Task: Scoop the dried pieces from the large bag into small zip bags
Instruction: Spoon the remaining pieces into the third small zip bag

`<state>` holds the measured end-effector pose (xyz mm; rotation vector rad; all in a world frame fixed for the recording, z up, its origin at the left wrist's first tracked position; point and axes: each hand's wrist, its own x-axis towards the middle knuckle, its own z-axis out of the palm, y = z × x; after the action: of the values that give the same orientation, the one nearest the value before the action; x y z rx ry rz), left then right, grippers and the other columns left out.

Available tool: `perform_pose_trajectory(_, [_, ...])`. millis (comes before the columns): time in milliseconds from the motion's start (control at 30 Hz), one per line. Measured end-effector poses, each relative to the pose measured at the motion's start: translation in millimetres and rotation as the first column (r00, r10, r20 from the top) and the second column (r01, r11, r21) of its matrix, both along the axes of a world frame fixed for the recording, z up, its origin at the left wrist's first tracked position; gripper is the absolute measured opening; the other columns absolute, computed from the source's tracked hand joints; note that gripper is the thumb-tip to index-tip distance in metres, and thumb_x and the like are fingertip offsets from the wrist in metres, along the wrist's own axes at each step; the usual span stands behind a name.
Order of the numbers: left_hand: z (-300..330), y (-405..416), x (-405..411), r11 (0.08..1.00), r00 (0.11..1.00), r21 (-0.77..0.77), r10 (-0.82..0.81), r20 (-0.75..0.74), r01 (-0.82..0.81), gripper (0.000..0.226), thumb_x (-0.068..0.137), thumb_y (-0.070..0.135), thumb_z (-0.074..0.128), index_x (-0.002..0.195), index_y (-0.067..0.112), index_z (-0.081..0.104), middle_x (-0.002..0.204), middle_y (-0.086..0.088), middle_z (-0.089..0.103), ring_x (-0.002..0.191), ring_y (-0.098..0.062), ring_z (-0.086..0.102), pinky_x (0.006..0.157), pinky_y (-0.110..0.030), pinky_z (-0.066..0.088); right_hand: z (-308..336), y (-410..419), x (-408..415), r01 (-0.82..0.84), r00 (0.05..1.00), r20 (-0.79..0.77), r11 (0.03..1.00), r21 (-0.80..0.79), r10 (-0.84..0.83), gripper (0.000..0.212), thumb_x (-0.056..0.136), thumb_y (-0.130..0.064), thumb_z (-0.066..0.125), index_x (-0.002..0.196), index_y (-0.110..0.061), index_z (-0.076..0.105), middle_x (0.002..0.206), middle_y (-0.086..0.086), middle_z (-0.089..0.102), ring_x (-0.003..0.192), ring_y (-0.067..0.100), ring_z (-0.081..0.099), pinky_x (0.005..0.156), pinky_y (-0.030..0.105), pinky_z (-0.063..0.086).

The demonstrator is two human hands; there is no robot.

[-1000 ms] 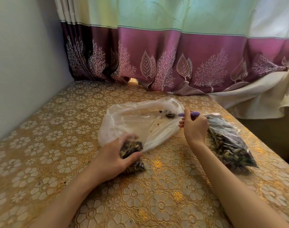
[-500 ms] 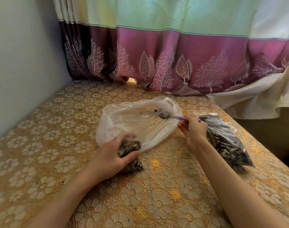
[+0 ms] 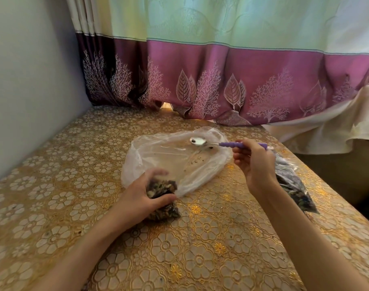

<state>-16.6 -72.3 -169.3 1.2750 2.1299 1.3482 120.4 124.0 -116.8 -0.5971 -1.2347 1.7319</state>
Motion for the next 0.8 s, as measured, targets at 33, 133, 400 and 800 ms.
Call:
perform_pose_trajectory(33, [0, 0, 0, 1.000, 1.000, -0.002, 0.002, 0.003, -0.002, 0.056, 0.055, 0.054, 0.068, 0.107, 0.047, 0.048, 0.103, 0.012, 0.059, 0.089, 0.002, 0.059, 0.076, -0.018, 0.050, 4, -2, 0, -0.035, 0.999, -0.035, 0.999, 0.016, 0.036, 0.041, 0.091, -0.004, 0.047, 0.055, -0.010, 0.069, 0.055, 0.002, 0.065, 0.049, 0.010, 0.049, 0.044, 0.017, 0.040])
perform_pose_trajectory(133, [1, -1, 2, 1.000, 1.000, -0.009, 0.000, 0.001, 0.000, 0.057, 0.054, 0.058, 0.067, 0.107, 0.049, 0.046, 0.101, 0.017, 0.059, 0.088, 0.007, 0.058, 0.073, -0.015, 0.048, 14, -8, 0, -0.159, 0.982, -0.087, 0.984, 0.076, 0.166, 0.021, 0.092, -0.006, 0.048, 0.077, -0.003, 0.063, 0.067, 0.009, 0.069, 0.052, 0.011, 0.052, 0.045, 0.018, 0.042])
perform_pose_trajectory(400, [3, -1, 2, 1.000, 1.000, -0.015, 0.014, 0.024, -0.014, 0.062, 0.052, 0.059, 0.067, 0.109, 0.047, 0.045, 0.102, 0.019, 0.059, 0.087, 0.011, 0.056, 0.073, -0.012, 0.046, 20, -15, 2, -0.387, 0.917, 0.012, 0.881, 0.274, 0.399, 0.028, 0.086, 0.000, 0.047, 0.075, -0.009, 0.071, 0.078, 0.015, 0.071, 0.057, 0.014, 0.051, 0.048, 0.020, 0.041])
perform_pose_trajectory(800, [2, -1, 2, 0.996, 0.994, -0.073, 0.037, -0.102, -0.045, 0.054, 0.056, 0.066, 0.057, 0.105, 0.044, 0.051, 0.099, 0.025, 0.057, 0.089, 0.012, 0.052, 0.077, -0.016, 0.047, -14, 5, -29, -0.067, 0.996, 0.075, 0.985, 0.161, 0.055, 0.027, 0.096, -0.017, 0.052, 0.077, -0.005, 0.067, 0.081, 0.014, 0.074, 0.055, 0.011, 0.062, 0.048, 0.016, 0.049])
